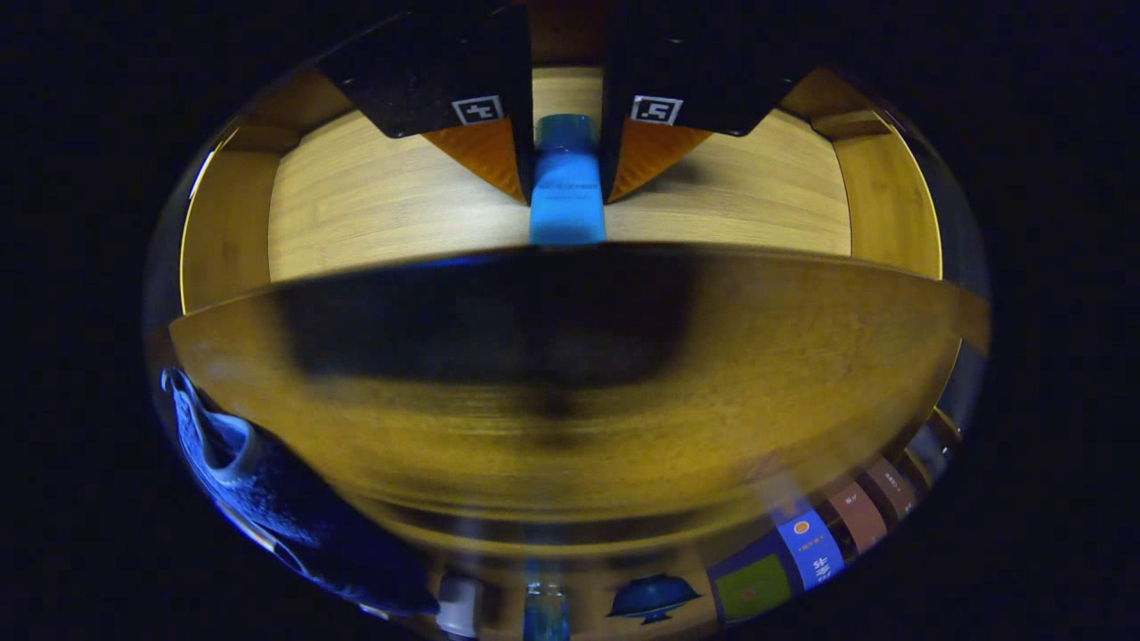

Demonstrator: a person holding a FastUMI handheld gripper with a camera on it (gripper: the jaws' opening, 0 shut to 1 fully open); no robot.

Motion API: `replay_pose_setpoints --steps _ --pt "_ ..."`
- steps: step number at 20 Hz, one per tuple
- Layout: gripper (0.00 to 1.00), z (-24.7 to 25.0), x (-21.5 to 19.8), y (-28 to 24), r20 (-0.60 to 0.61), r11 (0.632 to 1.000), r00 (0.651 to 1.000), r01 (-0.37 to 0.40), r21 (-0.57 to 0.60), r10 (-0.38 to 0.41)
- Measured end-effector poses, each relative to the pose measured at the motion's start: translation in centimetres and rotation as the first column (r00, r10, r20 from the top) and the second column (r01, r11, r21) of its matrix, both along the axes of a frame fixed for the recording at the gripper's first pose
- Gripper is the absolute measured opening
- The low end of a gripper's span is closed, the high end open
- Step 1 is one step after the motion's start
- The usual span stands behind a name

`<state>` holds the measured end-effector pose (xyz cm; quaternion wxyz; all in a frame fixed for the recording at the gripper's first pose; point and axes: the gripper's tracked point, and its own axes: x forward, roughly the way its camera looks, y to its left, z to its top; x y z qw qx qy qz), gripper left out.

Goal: Pull open the drawer, take out the items inside it, and place them on the countertop above the cabinet.

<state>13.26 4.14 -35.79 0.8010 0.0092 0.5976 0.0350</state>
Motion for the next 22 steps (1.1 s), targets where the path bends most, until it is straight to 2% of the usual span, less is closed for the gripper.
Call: replay_pose_setpoints --steps 4,8,12,17,22 --pt "0.37 2.7 -2.5 -2.1 0.032 0.995 0.999 0.013 -0.104 -0.009" --pt "0.37 7.0 -4.1 -2.3 0.128 0.995 0.991 0.051 -0.089 -0.04" --pt "0.37 10.6 -4.3 -1.7 0.206 0.993 0.978 0.042 -0.114 -0.018" --pt "0.37 15.7 -0.3 0.2 0.271 0.996 0.962 0.016 -0.086 0.008" --pt "0.37 15.8 6.1 1.5 0.249 0.998 0.968 -0.022 -0.052 0.035"
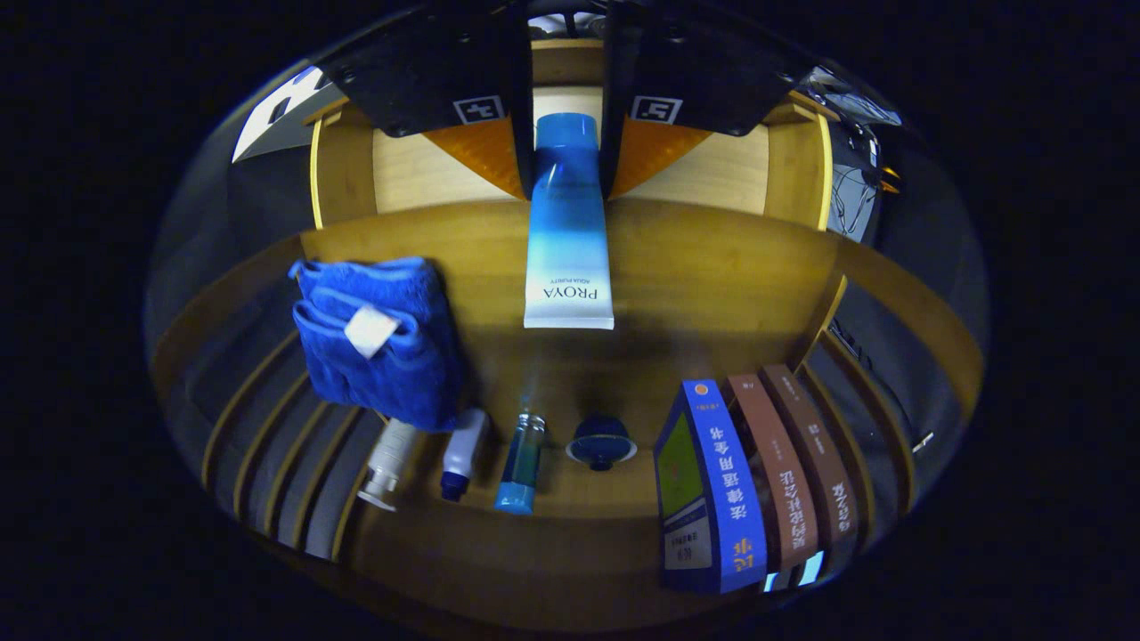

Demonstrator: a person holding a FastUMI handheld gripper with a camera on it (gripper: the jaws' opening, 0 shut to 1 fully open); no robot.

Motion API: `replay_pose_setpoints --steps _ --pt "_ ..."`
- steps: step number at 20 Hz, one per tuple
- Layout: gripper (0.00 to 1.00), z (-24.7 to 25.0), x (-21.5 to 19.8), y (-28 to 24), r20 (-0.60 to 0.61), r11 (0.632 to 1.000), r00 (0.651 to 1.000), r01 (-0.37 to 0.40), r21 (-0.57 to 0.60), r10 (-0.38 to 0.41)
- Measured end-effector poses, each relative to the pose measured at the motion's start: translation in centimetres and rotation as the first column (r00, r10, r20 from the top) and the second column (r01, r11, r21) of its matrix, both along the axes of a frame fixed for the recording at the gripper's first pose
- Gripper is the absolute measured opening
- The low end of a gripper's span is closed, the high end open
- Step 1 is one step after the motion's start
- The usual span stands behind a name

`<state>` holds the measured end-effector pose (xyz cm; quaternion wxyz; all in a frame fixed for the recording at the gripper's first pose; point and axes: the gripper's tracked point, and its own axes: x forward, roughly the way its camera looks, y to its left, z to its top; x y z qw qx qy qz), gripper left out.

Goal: Pull open the drawer, take out the items inside it, and place them on the countertop above the cabinet.

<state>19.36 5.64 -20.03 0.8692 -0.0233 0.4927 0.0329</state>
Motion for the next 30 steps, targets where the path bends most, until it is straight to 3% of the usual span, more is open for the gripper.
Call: replay_pose_setpoints --steps 9,14,18,20,23,25,28,30 --pt "0.37 -2.6 6.0 -0.1 -0.056 0.998 0.998 -0.009 0.054 0.012" --pt "0.37 -4.1 6.2 -1.0 -0.09 0.998 0.996 -0.006 0.066 0.011" --pt "0.39 -4.4 6.2 -0.8 -0.101 0.996 0.993 -0.057 0.065 0.063" --pt "0.49 -4.1 5.9 -0.4 -0.095 0.994 0.992 -0.075 0.081 0.083" --pt "0.8 -3.4 5.3 0.5 -0.072 0.988 0.995 -0.057 0.145 0.068" --pt "1.0 -2.3 5.4 0.3 -0.004 0.991 0.998 -0.061 0.118 0.062" --pt "1.0 1.2 4.9 1.0 0.169 0.992 0.983 -0.086 0.095 0.069" --pt "1.0 4.3 3.9 1.5 0.325 0.991 0.942 -0.109 0.083 0.077"
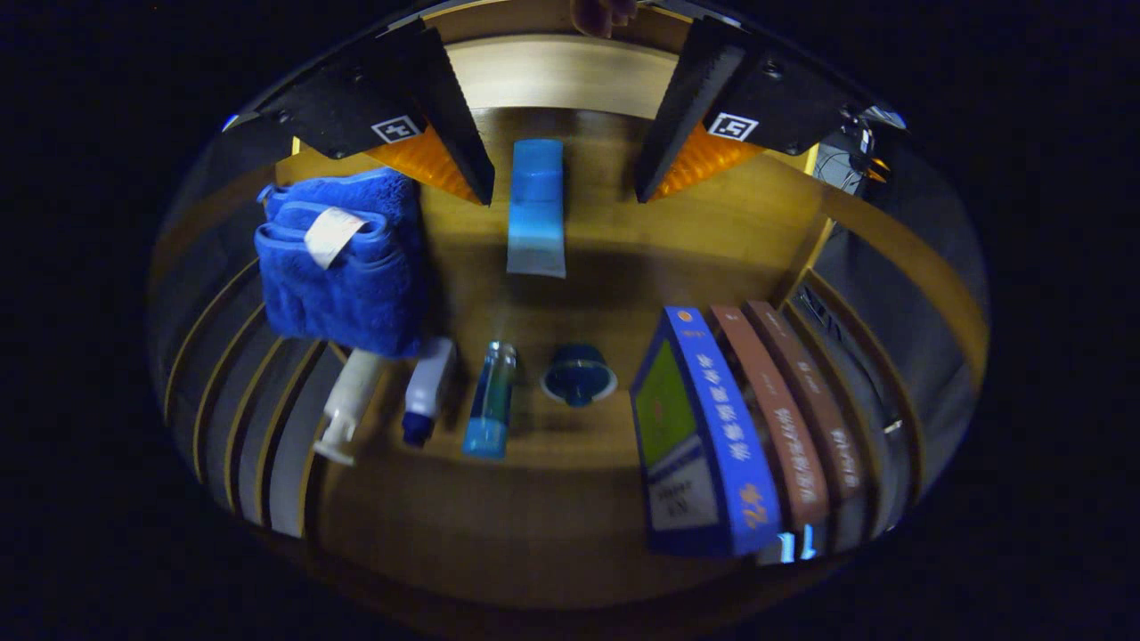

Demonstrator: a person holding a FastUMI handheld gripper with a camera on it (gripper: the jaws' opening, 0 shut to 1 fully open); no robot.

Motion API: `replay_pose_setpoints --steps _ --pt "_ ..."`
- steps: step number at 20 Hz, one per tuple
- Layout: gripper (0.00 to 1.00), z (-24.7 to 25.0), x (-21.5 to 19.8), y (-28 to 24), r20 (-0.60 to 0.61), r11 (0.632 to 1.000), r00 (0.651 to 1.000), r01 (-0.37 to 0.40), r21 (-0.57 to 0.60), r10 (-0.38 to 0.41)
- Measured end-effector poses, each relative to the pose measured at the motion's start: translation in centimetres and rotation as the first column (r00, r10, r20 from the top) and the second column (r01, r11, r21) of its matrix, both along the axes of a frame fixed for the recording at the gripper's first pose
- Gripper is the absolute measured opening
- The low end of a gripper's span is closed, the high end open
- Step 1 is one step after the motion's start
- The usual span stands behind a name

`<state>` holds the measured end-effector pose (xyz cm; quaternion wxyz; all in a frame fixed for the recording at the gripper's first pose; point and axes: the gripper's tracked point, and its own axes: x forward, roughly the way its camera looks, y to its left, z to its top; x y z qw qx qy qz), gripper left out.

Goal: Pull open the drawer, take out the items inside it, and place them on the countertop above the cabinet.

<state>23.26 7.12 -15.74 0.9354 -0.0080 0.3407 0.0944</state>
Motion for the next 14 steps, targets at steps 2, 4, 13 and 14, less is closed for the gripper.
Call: replay_pose_setpoints --steps 2,4,13,14 --pt "1.0 3.5 -1.8 0.1 0.168 0.999 0.985 0.023 0.033 -0.028" --pt "1.0 6.1 -4.3 -0.8 0.311 0.997 0.948 0.05 0.053 -0.064" --pt "0.99 9.4 -18.5 -4.3 0.656 0.991 0.743 0.08 0.108 -0.132" --pt "0.99 8.4 -20.0 -4.9 0.662 0.991 0.737 0.091 0.096 -0.132"
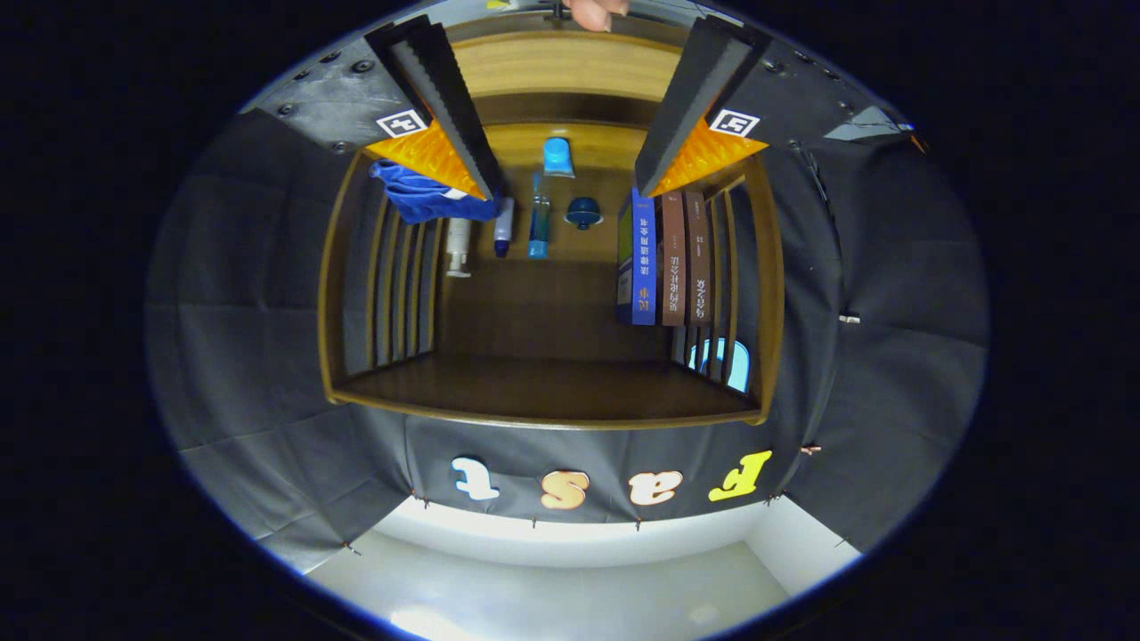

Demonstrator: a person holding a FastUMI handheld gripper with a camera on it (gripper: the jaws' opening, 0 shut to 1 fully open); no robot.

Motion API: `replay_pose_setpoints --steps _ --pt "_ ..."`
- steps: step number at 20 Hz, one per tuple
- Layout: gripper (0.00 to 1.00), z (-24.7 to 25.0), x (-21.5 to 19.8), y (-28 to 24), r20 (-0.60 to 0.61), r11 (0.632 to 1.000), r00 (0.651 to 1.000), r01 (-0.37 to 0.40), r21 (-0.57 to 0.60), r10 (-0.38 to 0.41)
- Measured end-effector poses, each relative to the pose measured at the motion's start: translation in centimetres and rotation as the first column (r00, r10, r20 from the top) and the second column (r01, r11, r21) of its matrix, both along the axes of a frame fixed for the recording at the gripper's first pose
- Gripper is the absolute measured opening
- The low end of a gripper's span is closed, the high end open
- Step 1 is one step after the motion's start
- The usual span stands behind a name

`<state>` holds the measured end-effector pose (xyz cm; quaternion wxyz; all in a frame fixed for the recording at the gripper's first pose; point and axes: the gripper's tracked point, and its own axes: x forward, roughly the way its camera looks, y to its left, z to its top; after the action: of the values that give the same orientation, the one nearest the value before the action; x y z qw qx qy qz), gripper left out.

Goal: Pull open the drawer, take out the items inside it, and place them on the countertop above the cabinet.

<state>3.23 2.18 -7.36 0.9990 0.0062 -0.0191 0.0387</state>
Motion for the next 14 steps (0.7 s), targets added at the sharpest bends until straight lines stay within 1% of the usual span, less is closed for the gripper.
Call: replay_pose_setpoints --steps 1,4,8,9,10,12,14 --pt "0.99 -0.9 -1.4 -0.3 0.01 1.0 1.0 0.002 0.0 -0.002" --pt "0.99 -3.1 -5.1 -0.1 0.061 0.999 0.997 -0.044 0.005 0.043" --pt "0.99 -8.0 -8.1 -0.6 0.067 0.999 0.997 -0.047 0.027 0.045" --pt "0.99 -9.5 -8.5 -0.5 0.055 0.998 0.997 -0.049 0.037 0.047" --pt "0.99 -11.4 -8.7 -0.8 0.026 0.999 0.999 -0.035 0.039 0.034" --pt "0.99 -14.9 -8.4 -0.9 -0.041 1.0 0.999 -0.025 0.015 0.025" --pt "0.99 -17.2 -7.8 -0.1 -0.089 0.999 0.995 -0.042 0.025 0.044"
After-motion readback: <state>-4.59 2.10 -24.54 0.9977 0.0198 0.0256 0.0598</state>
